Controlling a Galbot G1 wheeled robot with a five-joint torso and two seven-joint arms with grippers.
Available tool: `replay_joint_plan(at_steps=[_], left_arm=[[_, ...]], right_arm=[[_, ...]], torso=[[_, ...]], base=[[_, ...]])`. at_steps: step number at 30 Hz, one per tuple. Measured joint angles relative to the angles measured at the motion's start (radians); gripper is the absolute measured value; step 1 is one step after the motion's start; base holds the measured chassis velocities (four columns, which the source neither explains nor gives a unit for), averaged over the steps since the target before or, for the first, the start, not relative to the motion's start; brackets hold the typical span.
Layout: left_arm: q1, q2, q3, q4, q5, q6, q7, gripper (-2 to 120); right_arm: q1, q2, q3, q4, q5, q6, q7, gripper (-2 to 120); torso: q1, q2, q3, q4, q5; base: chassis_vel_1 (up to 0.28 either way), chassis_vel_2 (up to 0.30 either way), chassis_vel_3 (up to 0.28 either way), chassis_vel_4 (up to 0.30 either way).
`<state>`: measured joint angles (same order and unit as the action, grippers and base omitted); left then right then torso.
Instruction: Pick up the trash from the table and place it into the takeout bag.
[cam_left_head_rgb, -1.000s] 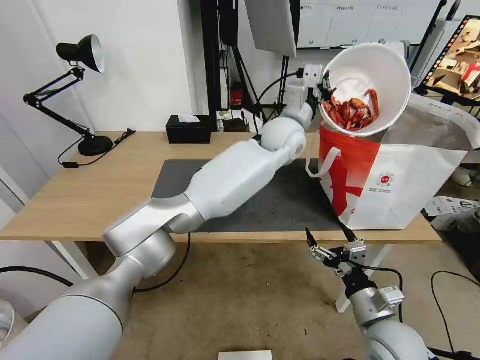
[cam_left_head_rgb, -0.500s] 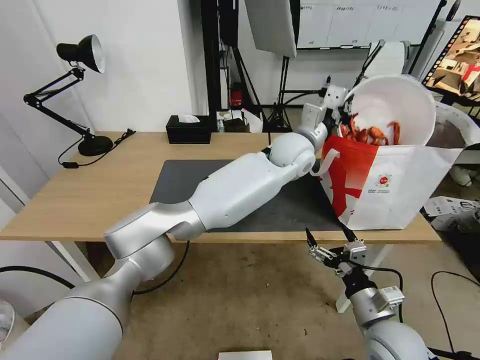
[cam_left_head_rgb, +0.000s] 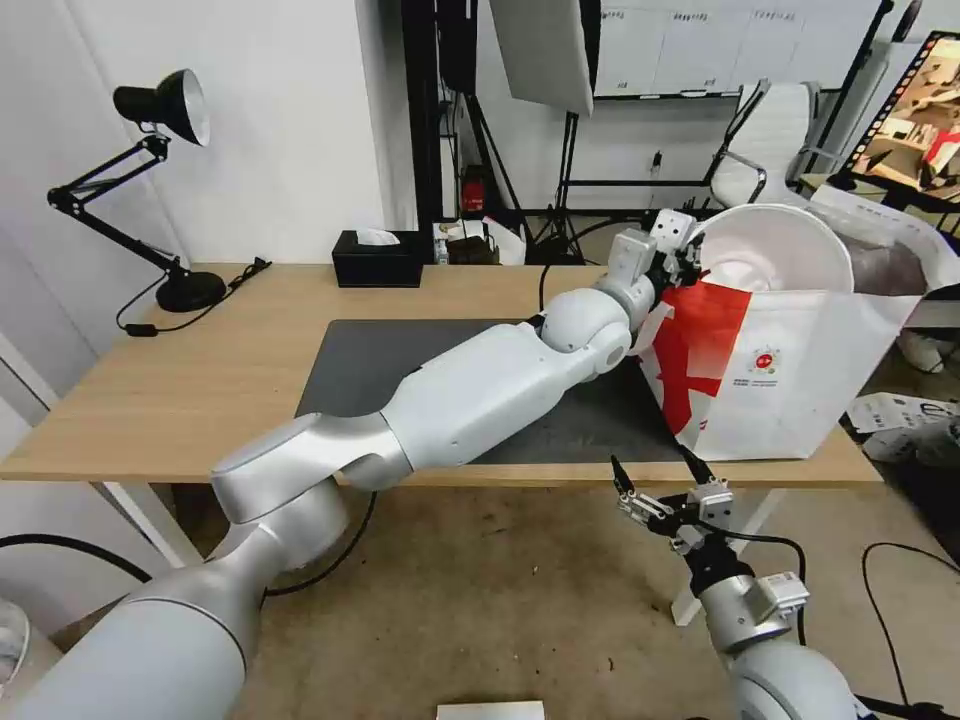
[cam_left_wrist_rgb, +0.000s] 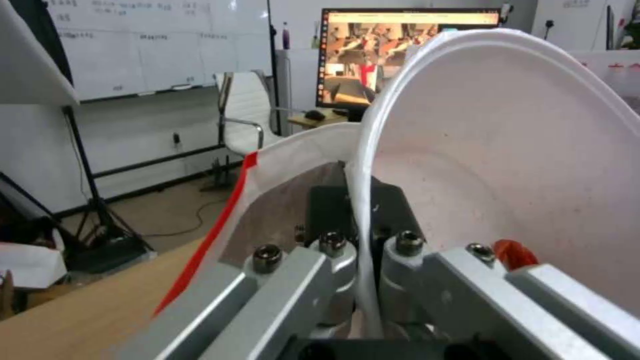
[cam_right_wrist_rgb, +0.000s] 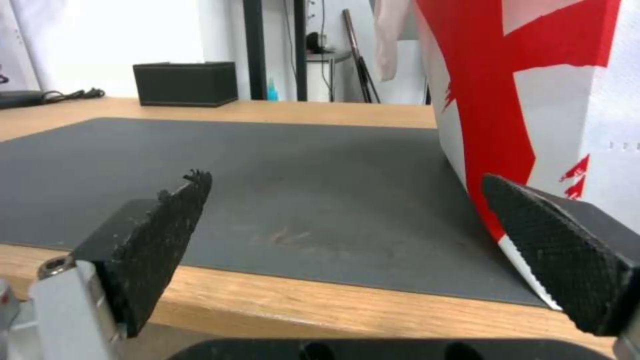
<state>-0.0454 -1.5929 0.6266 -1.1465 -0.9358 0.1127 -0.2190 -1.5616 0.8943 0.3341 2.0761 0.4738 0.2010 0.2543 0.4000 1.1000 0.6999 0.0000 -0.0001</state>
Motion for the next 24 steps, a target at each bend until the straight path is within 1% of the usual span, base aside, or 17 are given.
replay_joint_plan(at_steps=[4,6,7,8,11,12,14,15,17,18,19,21,23,24], left_arm=[[-0.004,0.0,0.004,-0.005,0.005,0.009,-0.005,1],[-0.006,0.0,0.003,-0.014,-0.002,0.027,-0.008,13],[-0.006,0.0,0.003,-0.014,-0.002,0.027,-0.008,13],[-0.005,0.0,0.001,-0.017,-0.007,0.032,-0.009,16],[0.006,0.0,-0.008,-0.021,-0.02,0.041,-0.01,30],[0.006,0.0,-0.008,-0.021,-0.02,0.041,-0.01,30],[0.011,0.0,-0.012,-0.027,-0.029,0.044,-0.013,39],[0.011,0.0,-0.012,-0.027,-0.029,0.044,-0.013,39],[0.016,0.002,-0.025,-0.041,-0.033,0.045,-0.019,51],[0.019,0.004,-0.029,-0.05,-0.034,0.045,-0.024,54],[0.019,0.004,-0.029,-0.05,-0.034,0.045,-0.024,54],[0.026,0.024,-0.04,-0.087,-0.04,0.045,-0.036,64],[0.041,0.067,-0.049,-0.15,-0.051,0.044,-0.055,74],[0.041,0.067,-0.049,-0.15,-0.051,0.044,-0.055,74]], right_arm=[[0.0,0.0,0.0,0.0,0.0,0.0,0.0,100],[0.0,0.0,0.0,0.0,0.0,0.0,0.0,100],[0.0,0.0,0.0,0.0,0.0,0.0,0.0,100],[0.0,0.0,0.0,0.0,0.0,0.0,0.0,100],[0.0,0.0,0.0,0.0,0.0,0.0,0.0,100],[0.0,0.0,0.0,0.0,0.0,0.0,0.0,100],[0.0,0.0,0.0,0.0,0.0,0.0,0.0,100],[0.0,0.0,0.0,0.0,0.0,0.0,0.0,100],[0.0,0.0,0.0,0.0,0.0,0.0,0.0,100],[0.0,0.0,0.0,0.0,0.0,0.0,0.0,100],[0.0,0.0,0.0,0.0,0.0,0.0,0.0,100],[0.0,0.0,0.0,0.0,0.0,0.0,0.0,100],[0.0,0.0,0.0,0.0,0.0,0.0,0.0,100],[0.0,0.0,0.0,0.0,0.0,0.0,0.0,100]], torso=[[0.0,0.0,0.0,0.0,0.0],[0.0,0.0,0.0,0.0,0.0],[0.0,0.0,0.0,0.0,0.0],[0.0,0.0,0.0,-0.0001,0.0],[0.0,0.0,0.0,0.0,0.0],[0.0,0.0,0.0,0.0,0.0],[0.0,0.0,0.0,0.0,0.0],[0.0,0.0,0.0,0.0,0.0],[0.0,0.0,0.0,-0.0002,0.0],[0.0,0.0,0.0,-0.0002,0.0],[0.0,0.0,0.0,-0.0002,0.0],[0.0,0.0,0.0,-0.0003,0.0001],[0.0,0.0,0.0,-0.0001,0.0],[0.0,0.0,0.0,-0.0001,0.0]], base=[[0.0,0.0,0.0,0.0],[0.0,0.0,0.0,0.0],[0.0,0.0,0.0,0.0],[0.0,0.0,0.0,0.0],[0.0,0.0,0.0,0.0],[0.0,0.0,0.0,0.0],[0.0,0.0,0.0,0.0],[0.0,0.0,0.0,0.0],[0.0,0.0,0.0,0.0],[0.0,0.0,0.0,0.0],[0.0,0.0,0.0,0.0],[0.0,0.0,0.0,0.0],[0.0,0.0,0.0,0.0],[0.0,0.0,0.0,0.0]])
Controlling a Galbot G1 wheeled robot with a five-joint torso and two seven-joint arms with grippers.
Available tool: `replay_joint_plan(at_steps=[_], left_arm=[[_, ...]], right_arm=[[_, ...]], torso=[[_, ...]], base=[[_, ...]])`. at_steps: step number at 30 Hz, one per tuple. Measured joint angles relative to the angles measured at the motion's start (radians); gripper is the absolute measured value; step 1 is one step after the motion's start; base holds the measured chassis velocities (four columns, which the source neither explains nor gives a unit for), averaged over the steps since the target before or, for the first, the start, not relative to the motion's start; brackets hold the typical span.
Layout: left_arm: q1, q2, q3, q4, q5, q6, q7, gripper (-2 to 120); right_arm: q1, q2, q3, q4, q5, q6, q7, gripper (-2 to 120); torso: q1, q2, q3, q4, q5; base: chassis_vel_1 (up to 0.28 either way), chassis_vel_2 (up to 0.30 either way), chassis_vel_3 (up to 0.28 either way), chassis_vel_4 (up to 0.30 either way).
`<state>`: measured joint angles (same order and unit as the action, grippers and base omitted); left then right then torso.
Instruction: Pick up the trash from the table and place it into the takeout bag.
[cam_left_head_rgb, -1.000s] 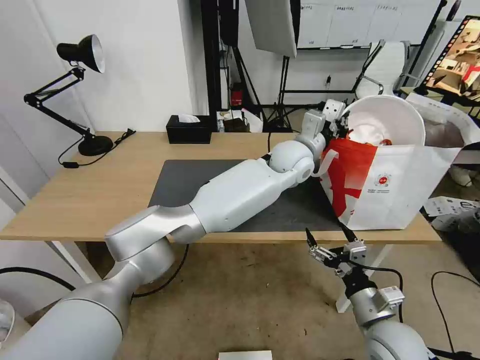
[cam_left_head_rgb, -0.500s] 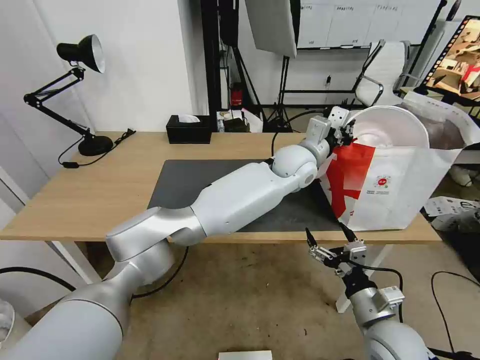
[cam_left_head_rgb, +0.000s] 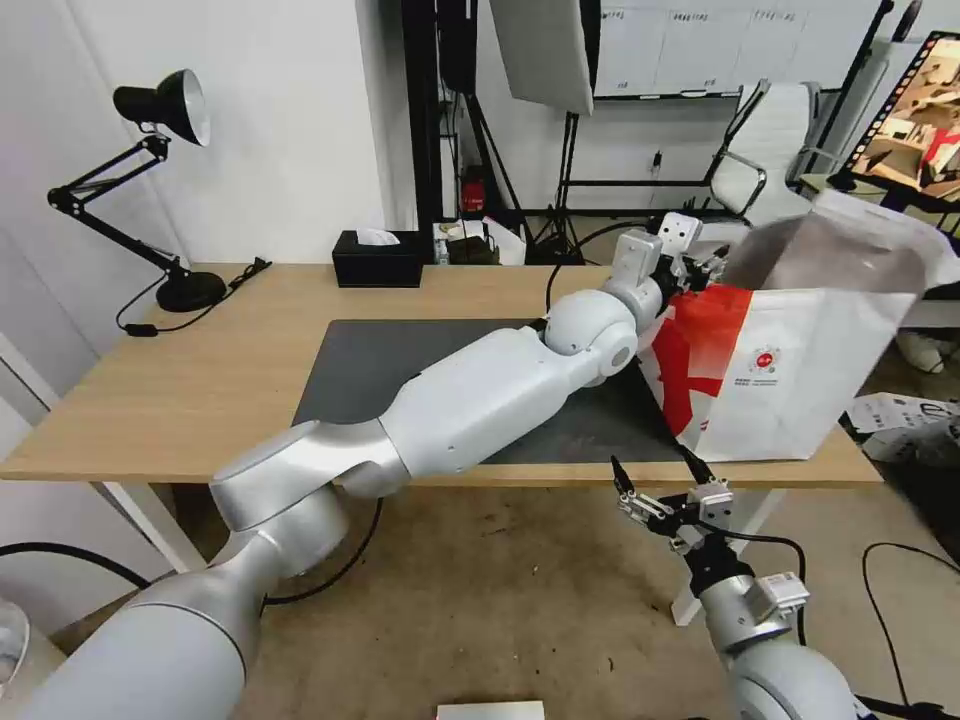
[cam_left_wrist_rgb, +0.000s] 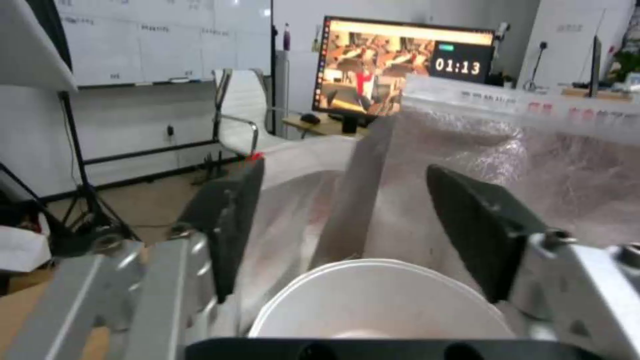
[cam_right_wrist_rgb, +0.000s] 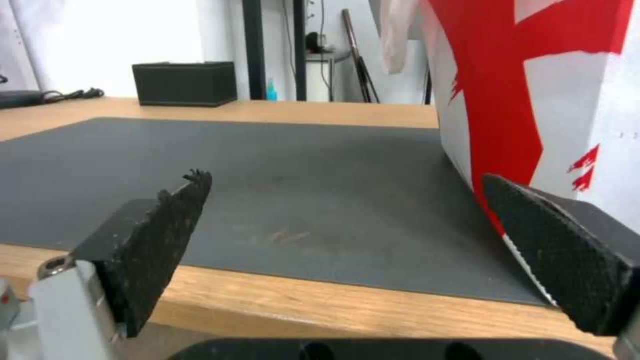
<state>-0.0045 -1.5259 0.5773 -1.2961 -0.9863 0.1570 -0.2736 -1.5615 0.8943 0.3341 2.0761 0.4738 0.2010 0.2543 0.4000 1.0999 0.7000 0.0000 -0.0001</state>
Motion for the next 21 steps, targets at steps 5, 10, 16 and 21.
replay_joint_plan(at_steps=[5,10,16,21], left_arm=[[0.073,0.189,-0.064,-0.25,-0.025,-0.001,-0.066,99],[0.16,0.327,-0.118,-0.384,-0.026,-0.001,-0.077,100],[0.263,0.425,-0.204,-0.516,-0.006,-0.002,-0.095,100],[0.473,0.543,-0.316,-0.645,0.071,-0.009,-0.099,100]], right_arm=[[0.0,0.0,0.0,0.0,0.0,0.0,0.0,100],[0.0,0.0,0.0,0.0,0.0,0.0,0.0,100],[0.0,0.0,0.0,0.0,0.0,0.0,0.0,100],[0.0,0.0,0.0,0.0,0.0,0.0,0.0,100]], torso=[[0.0,0.0,0.0,0.0001,-0.0003],[0.0,0.0,0.0,0.0003,-0.0005],[0.0,0.0,0.0,-0.0001,-0.0003],[0.0,0.0,0.0,0.0002,-0.0005]], base=[[0.0,0.0,0.0,0.0],[0.0,0.0,0.0,0.0],[0.0,0.0,0.0,0.0],[0.0,0.0,0.0,0.0]])
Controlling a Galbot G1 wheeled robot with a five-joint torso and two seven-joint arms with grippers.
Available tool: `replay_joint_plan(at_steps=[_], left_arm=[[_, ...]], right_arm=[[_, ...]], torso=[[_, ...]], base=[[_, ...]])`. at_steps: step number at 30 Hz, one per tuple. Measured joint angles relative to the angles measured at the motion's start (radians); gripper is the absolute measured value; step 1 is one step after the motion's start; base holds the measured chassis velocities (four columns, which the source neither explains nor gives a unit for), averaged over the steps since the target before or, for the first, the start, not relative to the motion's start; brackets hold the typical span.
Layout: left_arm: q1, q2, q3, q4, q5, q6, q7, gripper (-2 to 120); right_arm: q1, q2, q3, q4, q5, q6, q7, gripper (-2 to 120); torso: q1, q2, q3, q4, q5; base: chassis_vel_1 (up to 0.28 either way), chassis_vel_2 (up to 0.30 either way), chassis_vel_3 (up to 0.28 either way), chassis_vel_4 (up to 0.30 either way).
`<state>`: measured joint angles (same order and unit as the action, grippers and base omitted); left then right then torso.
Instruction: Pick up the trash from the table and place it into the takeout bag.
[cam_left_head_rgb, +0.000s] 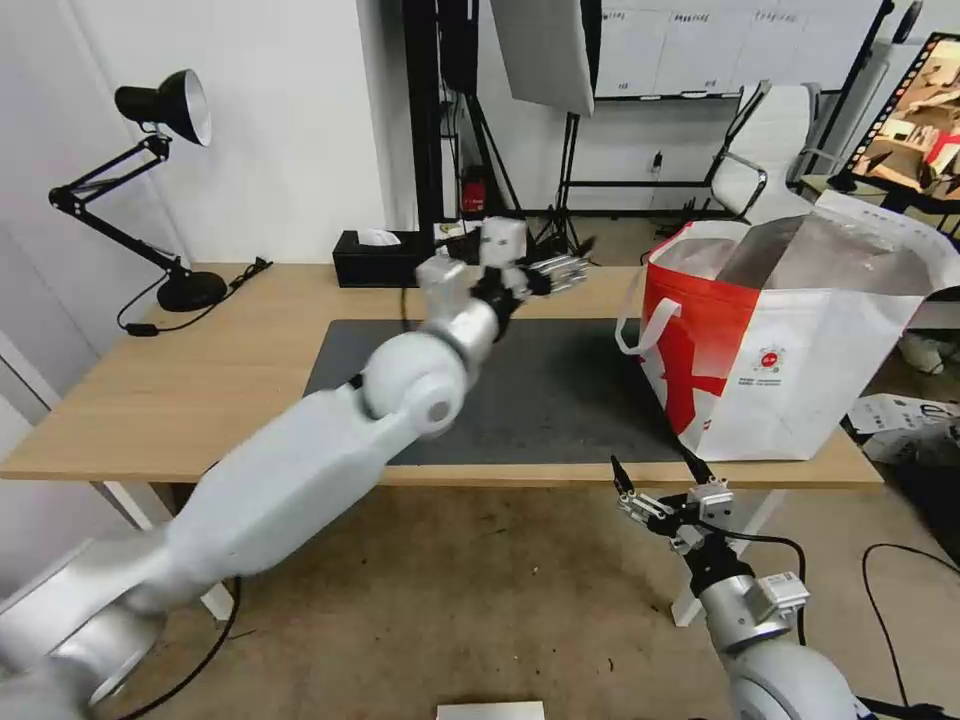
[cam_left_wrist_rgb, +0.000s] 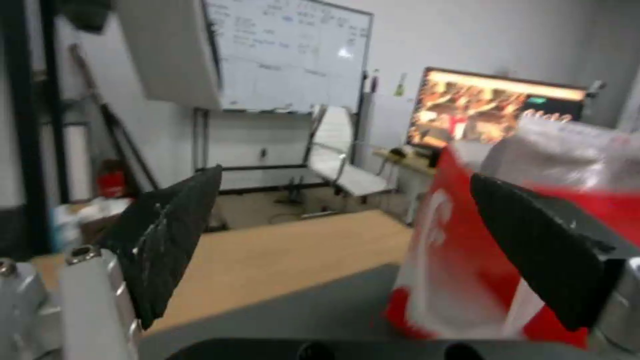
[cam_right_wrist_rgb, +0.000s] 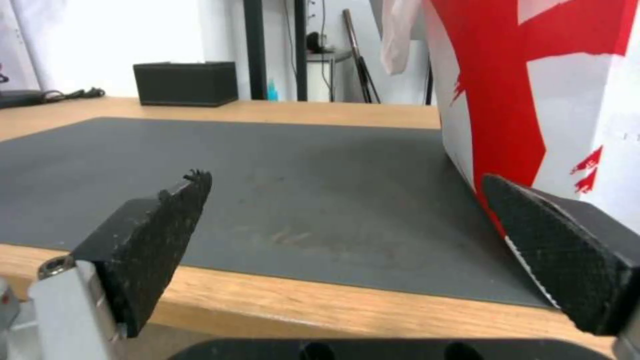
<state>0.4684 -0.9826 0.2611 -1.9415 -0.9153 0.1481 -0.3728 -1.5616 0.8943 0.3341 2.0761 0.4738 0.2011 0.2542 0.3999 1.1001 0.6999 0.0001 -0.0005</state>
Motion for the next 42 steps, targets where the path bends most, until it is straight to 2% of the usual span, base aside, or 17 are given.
replay_joint_plan(at_steps=[1,5,6,9,10,13,14,17,19,20,25,27,36,42], left_arm=[[0.0,0.0,0.0,0.0,0.0,0.0,0.0,100],[0.21,0.081,-0.124,-0.077,0.081,-0.022,0.025,100],[0.21,0.081,-0.124,-0.077,0.081,-0.022,0.025,100],[0.373,0.096,-0.233,-0.123,0.146,-0.041,0.036,100],[0.373,0.096,-0.233,-0.123,0.146,-0.041,0.036,100],[0.52,0.089,-0.334,-0.155,0.233,-0.085,0.038,100],[0.52,0.089,-0.334,-0.155,0.233,-0.085,0.038,100],[0.65,0.065,-0.409,-0.181,0.326,-0.151,0.034,100],[0.675,0.057,-0.424,-0.184,0.346,-0.162,0.033,100],[0.745,0.028,-0.462,-0.192,0.393,-0.183,0.033,100],[0.832,-0.011,-0.502,-0.204,0.445,-0.208,0.035,100],[0.903,-0.048,-0.546,-0.217,0.492,-0.229,0.037,100],[1.058,-0.132,-0.619,-0.256,0.639,-0.263,0.04,100],[1.142,-0.182,-0.636,-0.246,0.718,-0.29,0.037,100]], right_arm=[[0.0,0.0,0.0,0.0,0.0,0.0,0.0,100],[0.0,0.0,0.0,0.0,0.0,0.0,0.0,100],[0.0,0.0,0.0,0.0,0.0,0.0,0.0,100],[0.0,0.0,0.0,0.0,0.0,0.0,0.0,100],[0.0,0.0,0.0,0.0,0.0,0.0,0.0,100],[0.0,0.0,0.0,0.0,0.0,0.0,0.0,100],[0.0,0.0,0.0,0.0,0.0,0.0,0.0,100],[0.0,0.0,0.0,0.0,0.0,0.0,0.0,100],[0.0,0.0,0.0,0.0,0.0,0.0,0.0,100],[0.0,0.0,0.0,0.0,0.0,0.0,0.0,100],[0.0,0.0,0.0,0.0,0.0,0.0,0.0,100],[0.0,0.0,0.0,0.0,0.0,0.0,0.0,100],[0.0,0.0,0.0,0.0,0.0,0.0,0.0,100],[0.0,0.0,0.0,0.0,0.0,0.0,0.0,100]], torso=[[0.0,0.0,0.0,0.0,0.0],[0.0,0.0,0.0,0.0001,0.0],[0.0,0.0,0.0,0.0001,0.0],[0.0,0.0,0.0,-0.0003,0.0003],[0.0,0.0,0.0,-0.0003,0.0003],[0.0,0.0,0.0,0.0,0.0005],[0.0,0.0,0.0,0.0,0.0005],[0.0,0.0,0.0,-0.0001,0.0006],[0.0,0.0,0.0,-0.0001,0.0006],[0.0,0.0,0.0,-0.0001,0.0004],[0.0,0.0,0.0,-0.0001,0.0004],[0.0,0.0,0.0,-0.0003,0.0005],[0.0,0.0,0.0,-0.0002,0.0006],[0.0,0.0,0.0,-0.0002,0.0006]], base=[[0.0,0.0,0.0,0.0],[0.0,0.0,0.0,0.0],[0.0,0.0,0.0,0.0],[0.0,0.0,0.0,0.0],[0.0,0.0,0.0,0.0],[0.0,0.0,0.0,0.0],[0.0,0.0,0.0,0.0],[0.0,0.0,0.0,0.0],[0.0,0.0,0.0,0.0],[0.0,0.0,0.0,0.0],[0.0,0.0,0.0,0.0],[0.0,0.0,0.0,0.0],[0.0,0.0,0.0,0.0],[0.0,0.0,0.0,0.0]])
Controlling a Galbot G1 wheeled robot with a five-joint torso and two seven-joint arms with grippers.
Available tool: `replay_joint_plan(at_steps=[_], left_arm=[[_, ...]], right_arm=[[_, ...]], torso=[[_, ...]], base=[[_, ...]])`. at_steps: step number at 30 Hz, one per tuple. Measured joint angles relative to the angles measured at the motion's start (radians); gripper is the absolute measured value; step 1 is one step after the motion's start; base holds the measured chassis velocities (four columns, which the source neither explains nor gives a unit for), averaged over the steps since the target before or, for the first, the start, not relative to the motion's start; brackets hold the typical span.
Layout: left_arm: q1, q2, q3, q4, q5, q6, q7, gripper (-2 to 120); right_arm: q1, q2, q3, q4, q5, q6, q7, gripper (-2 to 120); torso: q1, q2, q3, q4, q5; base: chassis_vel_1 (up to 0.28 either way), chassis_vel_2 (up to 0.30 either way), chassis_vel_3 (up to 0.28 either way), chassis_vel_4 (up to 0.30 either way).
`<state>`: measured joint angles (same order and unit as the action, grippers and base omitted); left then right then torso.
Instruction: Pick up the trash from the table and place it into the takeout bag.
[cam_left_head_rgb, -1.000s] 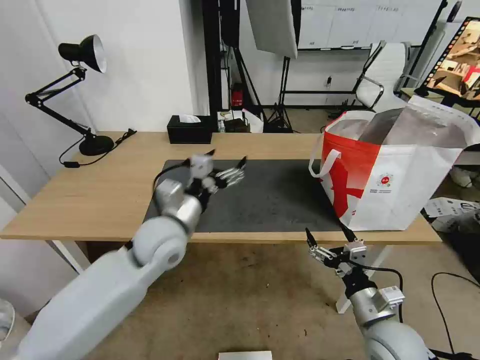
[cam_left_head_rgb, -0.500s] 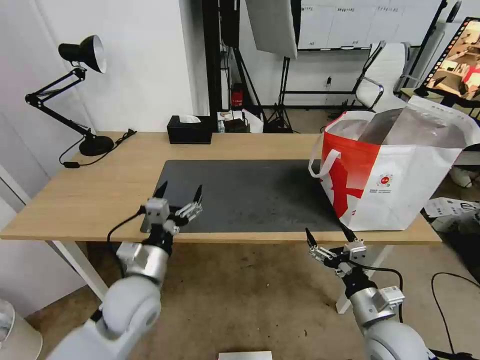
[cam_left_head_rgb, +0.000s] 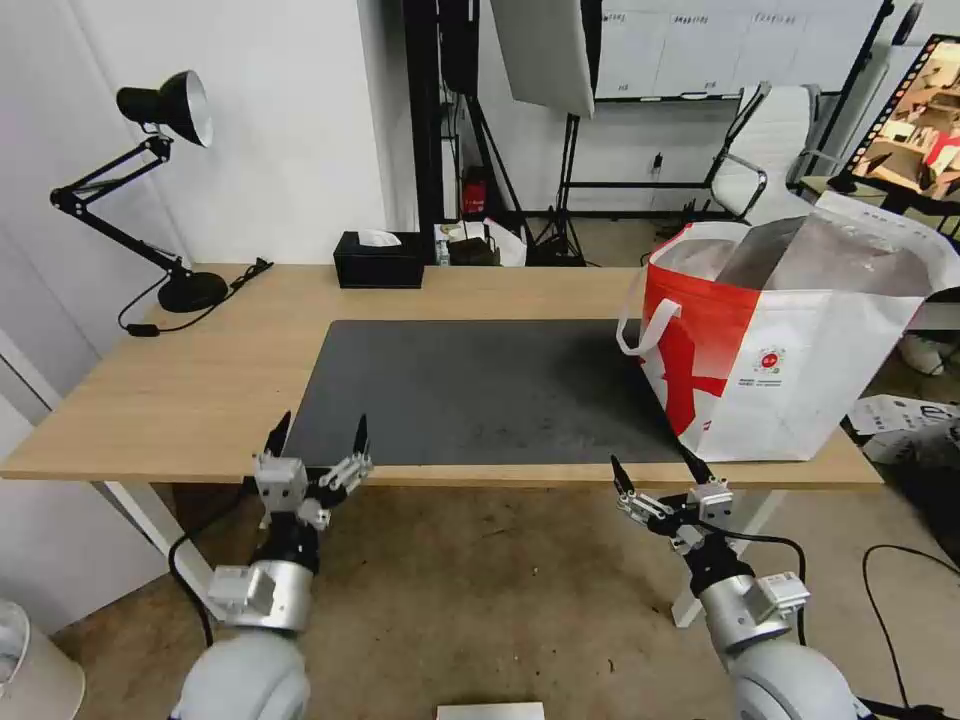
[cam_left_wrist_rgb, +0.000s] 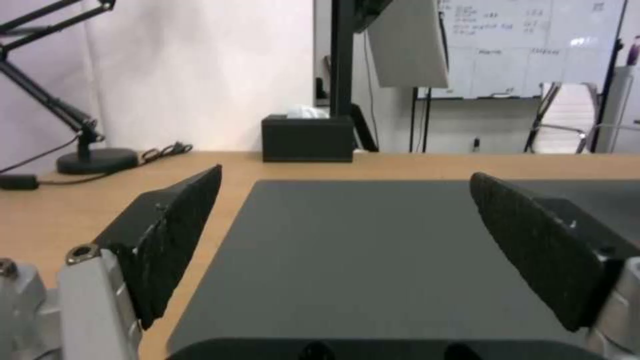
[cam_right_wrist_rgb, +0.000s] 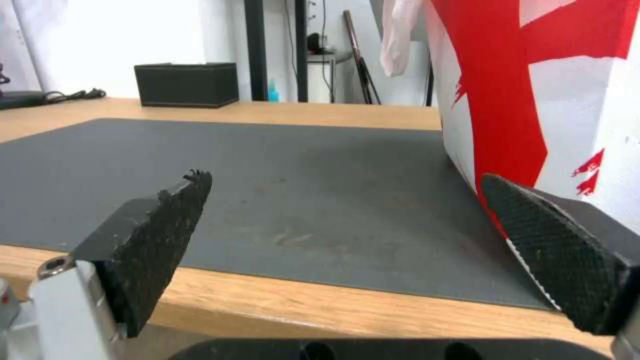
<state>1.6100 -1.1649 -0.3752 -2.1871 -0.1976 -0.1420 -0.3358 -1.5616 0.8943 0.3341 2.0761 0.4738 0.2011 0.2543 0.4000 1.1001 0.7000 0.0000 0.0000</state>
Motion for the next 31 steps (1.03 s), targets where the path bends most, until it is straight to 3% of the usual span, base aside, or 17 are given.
replay_joint_plan(at_steps=[11,31], left_arm=[[0.08,-0.038,-0.001,-0.01,0.04,0.032,-0.003,100],[0.084,-0.041,0.007,0.009,0.033,0.05,-0.009,100]], right_arm=[[0.0,0.0,0.0,0.0,0.0,0.0,0.0,100],[0.0,0.0,0.0,0.0,0.0,0.0,0.0,100]], torso=[[0.0,0.0,0.0,0.0,0.0],[0.0,0.0,0.0,0.0,-0.0001]], base=[[0.0,0.0,0.0,0.0],[0.0,0.0,0.0,0.0]])
